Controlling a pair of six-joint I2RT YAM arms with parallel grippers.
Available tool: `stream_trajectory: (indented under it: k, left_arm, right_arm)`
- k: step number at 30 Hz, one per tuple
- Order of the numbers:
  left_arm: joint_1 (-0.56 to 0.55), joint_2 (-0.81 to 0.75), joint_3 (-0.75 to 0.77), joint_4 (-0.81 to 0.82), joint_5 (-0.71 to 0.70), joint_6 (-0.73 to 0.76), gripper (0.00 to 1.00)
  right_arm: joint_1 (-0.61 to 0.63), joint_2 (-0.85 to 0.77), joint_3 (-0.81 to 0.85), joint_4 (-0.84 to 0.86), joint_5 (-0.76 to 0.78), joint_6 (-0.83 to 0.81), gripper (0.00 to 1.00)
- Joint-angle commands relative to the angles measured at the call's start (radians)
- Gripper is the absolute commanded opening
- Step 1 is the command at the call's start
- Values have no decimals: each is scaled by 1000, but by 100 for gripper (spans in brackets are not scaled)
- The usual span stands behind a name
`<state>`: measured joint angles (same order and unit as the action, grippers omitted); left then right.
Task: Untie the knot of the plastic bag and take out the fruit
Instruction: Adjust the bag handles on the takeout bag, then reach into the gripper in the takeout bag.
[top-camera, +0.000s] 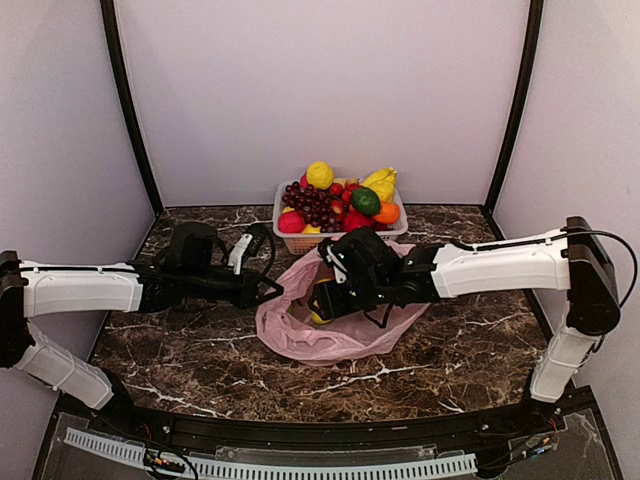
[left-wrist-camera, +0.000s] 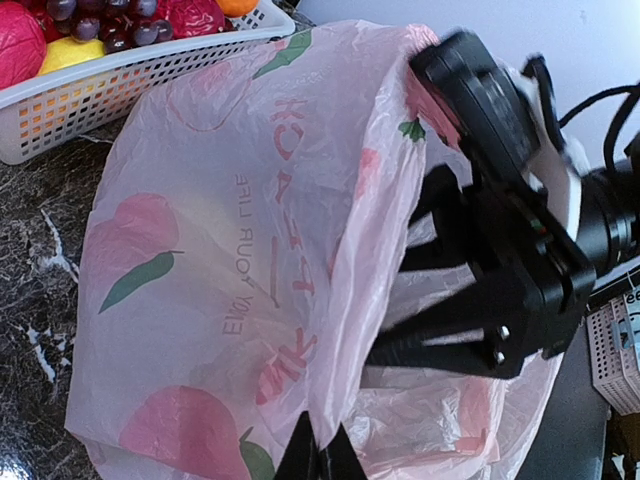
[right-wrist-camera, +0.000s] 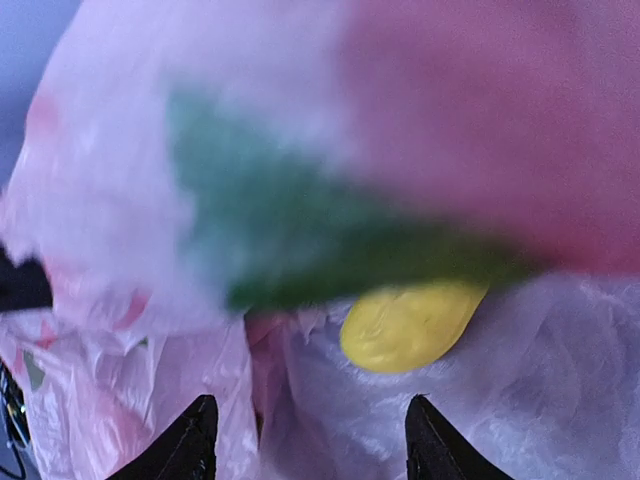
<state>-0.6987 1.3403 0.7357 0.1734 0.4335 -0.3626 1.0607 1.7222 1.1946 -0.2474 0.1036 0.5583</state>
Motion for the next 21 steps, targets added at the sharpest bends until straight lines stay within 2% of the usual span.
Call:
stream_trajectory:
  k: [1, 10, 16, 21]
  left_arm:
    - [-4, -15, -10, -48, -5, 59, 1]
    - [-4, 5, 2, -49, 5, 41, 1]
    - [-4, 14, 7, -43, 9, 28, 1]
    - [-3, 9, 5, -45, -2, 21, 1]
  right_arm:
    - [-53, 105, 90, -26, 81, 17, 62]
    - [-78, 256, 173, -10, 171, 109, 66]
    - [-93, 313, 173, 38, 169, 108, 71]
    - [-110, 359, 197, 49, 178, 92, 70]
